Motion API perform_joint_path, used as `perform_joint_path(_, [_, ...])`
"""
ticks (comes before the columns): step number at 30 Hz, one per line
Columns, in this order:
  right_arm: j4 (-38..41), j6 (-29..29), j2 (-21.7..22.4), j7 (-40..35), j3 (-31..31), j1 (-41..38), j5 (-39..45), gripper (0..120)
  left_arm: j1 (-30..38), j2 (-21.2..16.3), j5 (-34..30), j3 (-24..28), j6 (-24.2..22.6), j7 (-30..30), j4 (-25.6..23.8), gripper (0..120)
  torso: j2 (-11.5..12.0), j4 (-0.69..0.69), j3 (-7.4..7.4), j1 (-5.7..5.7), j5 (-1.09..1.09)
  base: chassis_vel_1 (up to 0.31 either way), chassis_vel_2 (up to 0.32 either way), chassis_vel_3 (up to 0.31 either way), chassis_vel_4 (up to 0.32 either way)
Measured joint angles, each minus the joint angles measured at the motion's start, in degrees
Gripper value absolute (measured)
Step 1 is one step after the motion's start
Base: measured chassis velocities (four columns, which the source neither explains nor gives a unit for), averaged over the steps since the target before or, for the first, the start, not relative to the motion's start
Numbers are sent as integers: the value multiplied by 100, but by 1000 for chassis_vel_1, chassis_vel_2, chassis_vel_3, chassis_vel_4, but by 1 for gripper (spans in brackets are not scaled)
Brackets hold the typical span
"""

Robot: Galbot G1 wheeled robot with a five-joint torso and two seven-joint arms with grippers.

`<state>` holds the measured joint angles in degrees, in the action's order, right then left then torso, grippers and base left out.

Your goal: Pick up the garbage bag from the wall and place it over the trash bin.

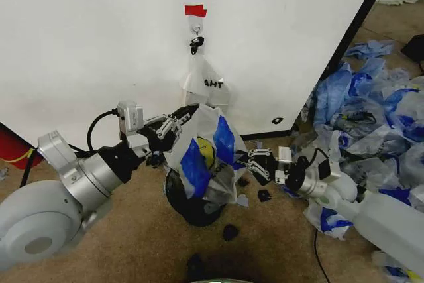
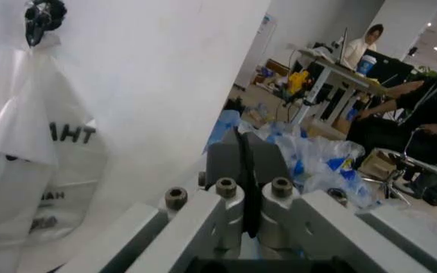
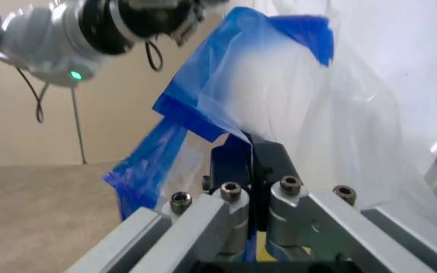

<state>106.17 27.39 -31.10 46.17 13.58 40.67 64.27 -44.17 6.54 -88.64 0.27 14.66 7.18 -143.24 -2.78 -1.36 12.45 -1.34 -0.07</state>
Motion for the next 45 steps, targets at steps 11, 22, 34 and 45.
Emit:
perform_joint_path(11, [250, -87, 312, 132, -419, 147, 582, 0, 16, 55, 52, -1, -7, 44, 0, 0, 0, 1, 0, 0, 1, 0, 0, 0, 0])
perform_joint_path(22, [545, -205, 1086, 368, -632, 90, 1081, 0, -57, 185, 119, 20, 6, 82, 0, 0, 0, 0, 0, 0, 0, 0, 0, 0, 0])
perform_joint_path(34, [702, -168, 1162, 200, -642, 100, 1284, 0, -42, 180, 17, 66, -55, -46, 0, 3, 0, 1, 0, 0, 2, 0, 0, 0, 0])
perform_joint_path(45, [654, -49, 1013, -90, -641, 133, 1166, 0, 12, 128, -336, -114, -124, 24, 11, 45, 0, 0, 0, 0, 1, 0, 0, 0, 0])
